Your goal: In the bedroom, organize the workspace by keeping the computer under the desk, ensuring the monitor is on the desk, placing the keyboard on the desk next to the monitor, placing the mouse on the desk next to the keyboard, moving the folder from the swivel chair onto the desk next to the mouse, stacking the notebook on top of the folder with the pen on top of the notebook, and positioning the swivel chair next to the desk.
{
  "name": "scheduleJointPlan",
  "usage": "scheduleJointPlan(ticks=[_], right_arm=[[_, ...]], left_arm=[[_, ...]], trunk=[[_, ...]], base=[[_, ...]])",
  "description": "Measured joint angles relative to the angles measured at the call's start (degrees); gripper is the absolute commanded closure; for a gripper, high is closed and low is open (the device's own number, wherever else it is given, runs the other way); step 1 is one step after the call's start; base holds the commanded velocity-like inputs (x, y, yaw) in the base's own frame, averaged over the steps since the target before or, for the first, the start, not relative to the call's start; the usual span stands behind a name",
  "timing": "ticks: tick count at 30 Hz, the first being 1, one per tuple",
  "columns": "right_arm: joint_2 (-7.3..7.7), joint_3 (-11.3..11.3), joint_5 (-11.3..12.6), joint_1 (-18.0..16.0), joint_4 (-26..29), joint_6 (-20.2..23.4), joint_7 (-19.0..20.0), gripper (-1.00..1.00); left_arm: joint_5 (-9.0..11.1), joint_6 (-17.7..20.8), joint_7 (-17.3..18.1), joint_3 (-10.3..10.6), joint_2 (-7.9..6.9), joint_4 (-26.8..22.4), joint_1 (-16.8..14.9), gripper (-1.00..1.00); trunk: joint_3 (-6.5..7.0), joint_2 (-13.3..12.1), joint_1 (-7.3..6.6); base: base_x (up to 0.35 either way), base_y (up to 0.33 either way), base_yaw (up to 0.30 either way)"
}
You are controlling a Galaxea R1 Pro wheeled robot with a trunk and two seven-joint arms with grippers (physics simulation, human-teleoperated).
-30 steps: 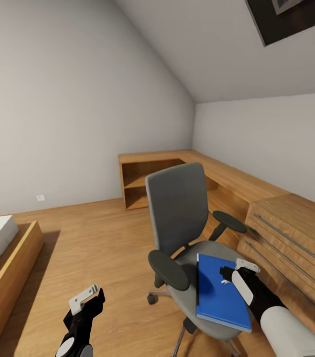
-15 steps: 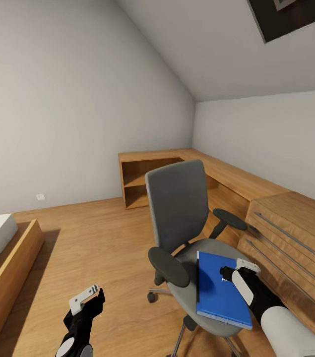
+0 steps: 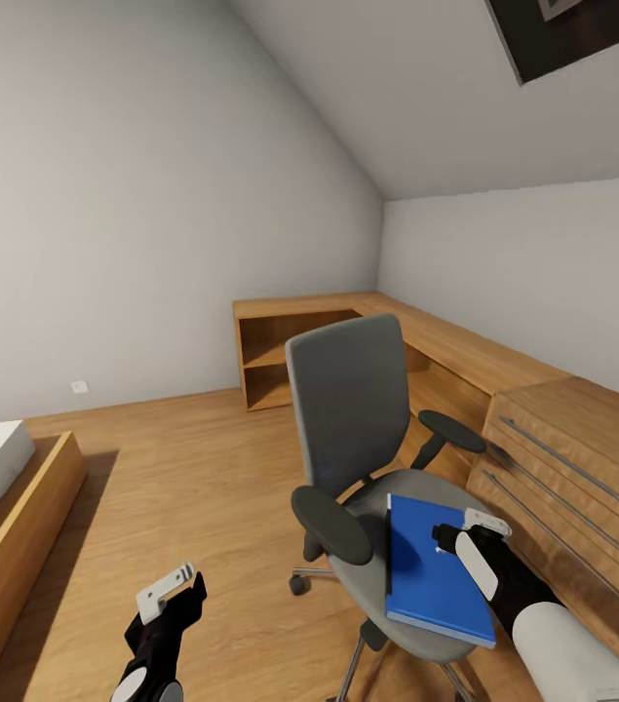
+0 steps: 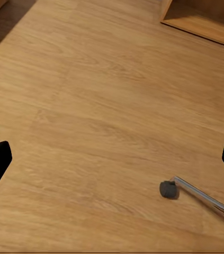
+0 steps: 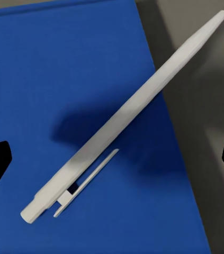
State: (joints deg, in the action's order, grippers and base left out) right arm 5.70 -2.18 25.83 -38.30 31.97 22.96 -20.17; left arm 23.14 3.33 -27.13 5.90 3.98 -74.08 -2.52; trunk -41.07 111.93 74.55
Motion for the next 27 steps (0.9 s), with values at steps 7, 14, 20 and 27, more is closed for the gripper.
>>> scheduleJointPlan(ticks=[7, 14, 20, 27], right_arm=[[0.00, 0.0, -0.1, 0.0, 0.0, 0.0, 0.0, -1.00], [0.00, 0.0, -0.1, 0.0, 0.0, 0.0, 0.0, -1.00], [0.01, 0.0, -0.1, 0.0, 0.0, 0.0, 0.0, -1.00], [0.02, 0.0, -0.1, 0.0, 0.0, 0.0, 0.0, -1.00]], left_arm=[[-0.1, -0.1, 0.1, 0.1, -0.01, 1.1, 0.0, -1.00], [-0.1, -0.1, 0.0, 0.1, 0.02, 1.7, 0.0, -1.00], [-0.2, -0.1, -0.2, 0.1, 0.00, 1.9, 0.0, -1.00], [-0.2, -0.2, -0.1, 0.1, 0.06, 2.0, 0.0, -1.00]], trunk=[[0.00, 0.0, -0.01], [0.00, 0.0, 0.00], [0.00, 0.0, 0.00], [0.00, 0.0, 0.00]], base=[[0.135, 0.000, 0.000], [0.050, 0.000, 0.000], [0.011, 0.000, 0.000], [0.003, 0.000, 0.000]])
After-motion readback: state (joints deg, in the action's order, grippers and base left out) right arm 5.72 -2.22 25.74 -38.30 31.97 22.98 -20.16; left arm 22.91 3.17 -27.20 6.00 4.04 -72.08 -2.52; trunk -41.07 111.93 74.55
